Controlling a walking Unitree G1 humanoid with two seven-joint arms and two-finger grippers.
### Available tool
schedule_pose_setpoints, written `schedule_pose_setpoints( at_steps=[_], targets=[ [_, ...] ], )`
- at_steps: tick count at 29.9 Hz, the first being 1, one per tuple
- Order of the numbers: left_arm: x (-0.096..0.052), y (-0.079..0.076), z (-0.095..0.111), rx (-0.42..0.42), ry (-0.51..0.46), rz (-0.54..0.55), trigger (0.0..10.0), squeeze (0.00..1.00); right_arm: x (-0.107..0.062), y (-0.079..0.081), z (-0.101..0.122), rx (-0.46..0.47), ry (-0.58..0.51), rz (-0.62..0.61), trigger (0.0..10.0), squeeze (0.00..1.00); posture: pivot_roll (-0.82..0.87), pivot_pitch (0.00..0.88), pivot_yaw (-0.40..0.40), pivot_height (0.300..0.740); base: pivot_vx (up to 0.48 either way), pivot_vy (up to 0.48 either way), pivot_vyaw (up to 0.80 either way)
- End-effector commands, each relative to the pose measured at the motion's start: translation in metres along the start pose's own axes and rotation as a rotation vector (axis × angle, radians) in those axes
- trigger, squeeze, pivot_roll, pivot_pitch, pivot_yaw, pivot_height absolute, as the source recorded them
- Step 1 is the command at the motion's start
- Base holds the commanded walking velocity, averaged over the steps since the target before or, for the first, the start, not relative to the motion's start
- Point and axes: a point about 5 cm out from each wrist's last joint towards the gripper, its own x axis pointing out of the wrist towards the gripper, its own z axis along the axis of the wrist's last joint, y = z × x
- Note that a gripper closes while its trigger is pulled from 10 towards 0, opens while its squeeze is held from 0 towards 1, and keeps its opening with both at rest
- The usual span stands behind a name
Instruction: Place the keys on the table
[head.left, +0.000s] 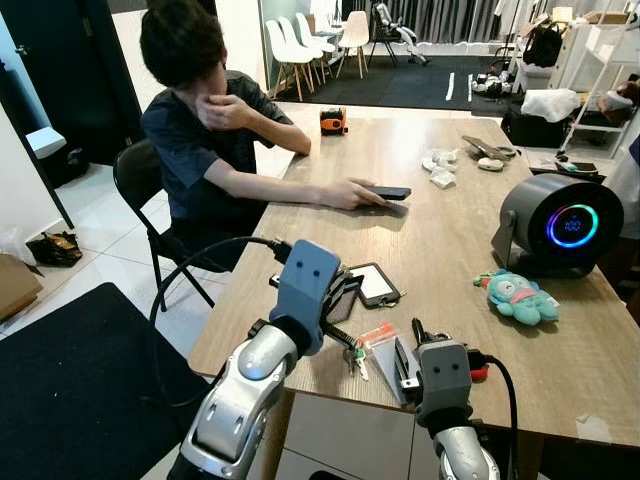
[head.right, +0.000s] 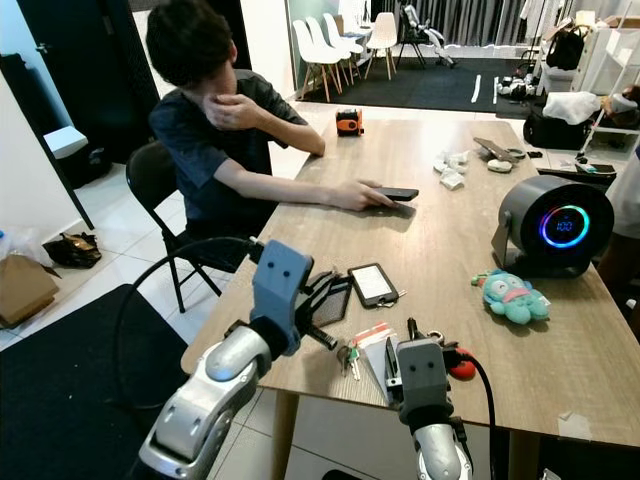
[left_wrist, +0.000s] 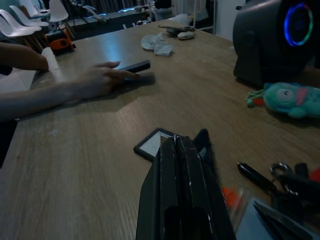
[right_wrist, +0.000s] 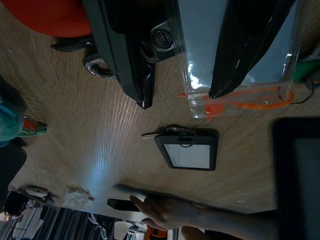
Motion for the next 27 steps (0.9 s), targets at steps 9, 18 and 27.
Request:
schedule_pose_setpoints(
  at_steps=[9,18,27],
  targets=[
    [0.005,-0.003,0.001,-0.033,0.01,0.031,10.0,1.0,-0.006,0.004,-0.011,0.012,0.054,0.001,10.0,0.0,0.0,0.14,0.094,0.74,0.0,0.0,0.0],
    [-0.014,0.017,0.005,-0.263,-0.034,0.012,10.0,0.0,-0.006,0.005,-0.011,0.012,0.053,0.005,10.0,0.0,0.0,0.139,0.093,0.74,0.0,0.0,0.0],
    [-0.046,0.035,0.013,-0.446,-0.058,-0.118,10.0,0.0,-0.009,0.001,-0.017,0.01,0.077,-0.001,10.0,0.0,0.01,0.137,0.084,0.74,0.0,0.0,0.0]
  ],
)
